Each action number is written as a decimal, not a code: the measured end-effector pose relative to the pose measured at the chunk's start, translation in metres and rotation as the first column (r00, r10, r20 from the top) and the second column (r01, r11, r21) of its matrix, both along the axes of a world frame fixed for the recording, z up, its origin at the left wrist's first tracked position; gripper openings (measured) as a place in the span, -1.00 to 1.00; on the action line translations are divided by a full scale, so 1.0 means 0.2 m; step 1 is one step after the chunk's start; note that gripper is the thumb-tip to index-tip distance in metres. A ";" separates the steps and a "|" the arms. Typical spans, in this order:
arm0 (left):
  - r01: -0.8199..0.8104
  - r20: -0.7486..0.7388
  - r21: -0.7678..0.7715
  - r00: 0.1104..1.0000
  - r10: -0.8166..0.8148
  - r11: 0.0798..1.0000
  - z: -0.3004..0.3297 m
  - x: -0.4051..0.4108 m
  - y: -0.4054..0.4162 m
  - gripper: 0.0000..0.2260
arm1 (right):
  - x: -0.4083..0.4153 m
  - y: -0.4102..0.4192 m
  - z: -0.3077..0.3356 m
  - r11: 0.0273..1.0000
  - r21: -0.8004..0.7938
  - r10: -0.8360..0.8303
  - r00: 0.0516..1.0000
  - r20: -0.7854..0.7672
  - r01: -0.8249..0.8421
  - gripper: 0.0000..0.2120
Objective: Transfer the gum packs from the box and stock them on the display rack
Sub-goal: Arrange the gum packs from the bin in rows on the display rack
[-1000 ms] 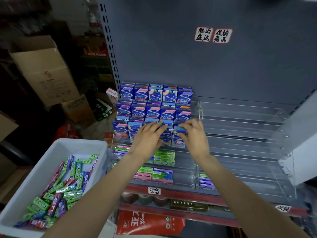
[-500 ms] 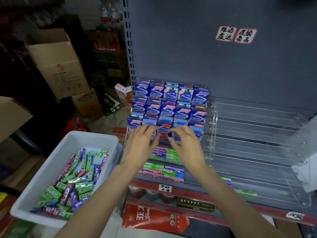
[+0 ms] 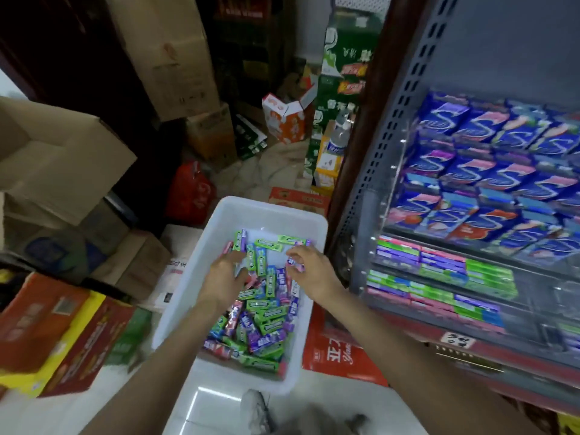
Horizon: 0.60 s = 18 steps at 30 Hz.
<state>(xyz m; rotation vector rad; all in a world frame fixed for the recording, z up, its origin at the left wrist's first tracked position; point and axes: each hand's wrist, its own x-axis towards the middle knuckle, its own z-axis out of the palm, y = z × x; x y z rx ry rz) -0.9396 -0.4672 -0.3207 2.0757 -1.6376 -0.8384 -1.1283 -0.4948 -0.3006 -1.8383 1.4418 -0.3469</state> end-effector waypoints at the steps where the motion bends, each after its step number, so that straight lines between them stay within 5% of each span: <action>1: 0.032 0.016 0.044 0.999 -0.032 0.999 -0.05 0.07 -0.05 -0.70 | 0.07 -0.04 -0.06 0.999 0.037 -0.016 0.999 -0.037 0.018 -0.63; 11: 0.220 0.221 0.185 0.940 -0.258 0.958 -0.51 0.21 -0.41 -0.45 | 0.33 -0.37 -0.57 0.981 0.181 0.013 0.911 -0.411 0.068 -0.35; 15: 0.326 0.307 0.138 0.884 -0.354 0.935 -0.62 0.21 -0.41 -0.47 | 0.37 -0.38 -0.64 0.998 0.037 -0.023 0.828 -0.560 0.052 -0.37; 18: 0.323 0.187 0.061 0.926 -0.329 0.944 -0.63 0.21 -0.39 -0.56 | 0.37 -0.40 -0.64 0.998 -0.059 -0.045 0.787 -0.615 0.010 -0.45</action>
